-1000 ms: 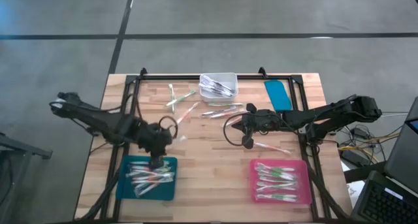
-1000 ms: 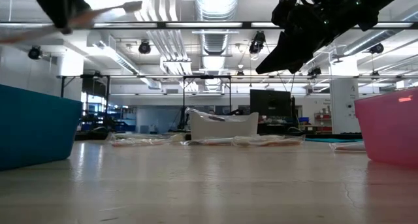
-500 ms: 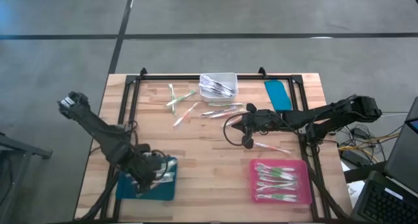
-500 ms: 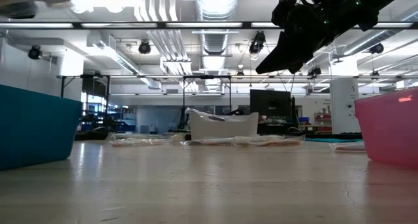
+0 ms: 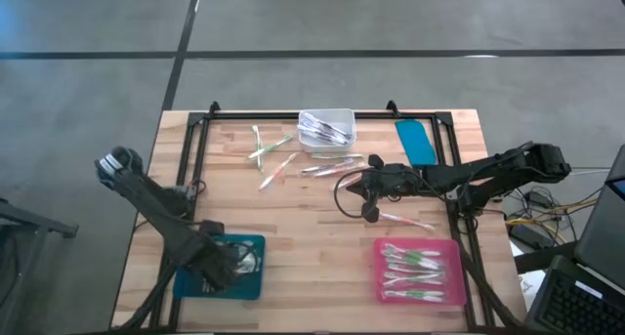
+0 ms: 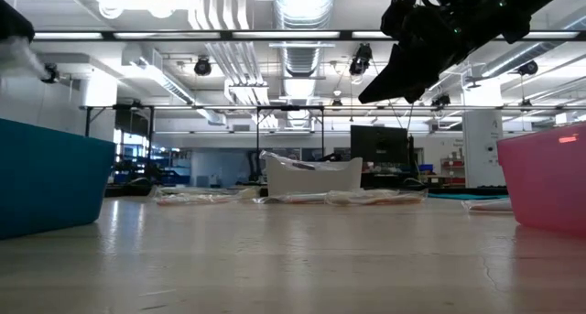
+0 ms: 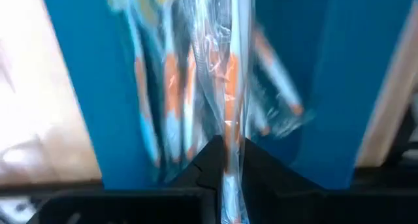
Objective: Pick & Place Toothbrushes
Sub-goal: Put the orange toothbrush into the blue bin
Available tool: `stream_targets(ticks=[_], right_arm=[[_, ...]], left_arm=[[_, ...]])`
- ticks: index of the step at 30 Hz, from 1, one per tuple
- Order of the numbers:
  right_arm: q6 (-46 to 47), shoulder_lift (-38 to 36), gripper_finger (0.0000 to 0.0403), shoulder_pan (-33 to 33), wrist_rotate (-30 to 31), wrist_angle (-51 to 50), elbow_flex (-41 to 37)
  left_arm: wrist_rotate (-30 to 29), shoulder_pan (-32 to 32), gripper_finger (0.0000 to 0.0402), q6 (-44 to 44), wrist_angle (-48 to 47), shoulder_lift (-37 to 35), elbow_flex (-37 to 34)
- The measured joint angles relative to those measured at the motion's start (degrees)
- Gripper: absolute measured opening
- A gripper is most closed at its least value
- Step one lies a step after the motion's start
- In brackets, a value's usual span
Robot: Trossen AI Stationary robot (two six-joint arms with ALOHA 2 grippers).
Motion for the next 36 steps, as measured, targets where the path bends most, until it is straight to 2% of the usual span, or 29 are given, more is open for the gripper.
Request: stream_targets(ticks=[16,36], right_arm=[[0.0,0.0,0.0008,0.0,0.0,0.0,0.0],[0.0,0.0,0.0008,0.0,0.0,0.0,0.0]], left_arm=[[0.5,0.0,0.0041,9.8,-0.4,8.4,0.0],[-3.7,0.1,0.0073,3.5,0.8,11.1,0.0]])
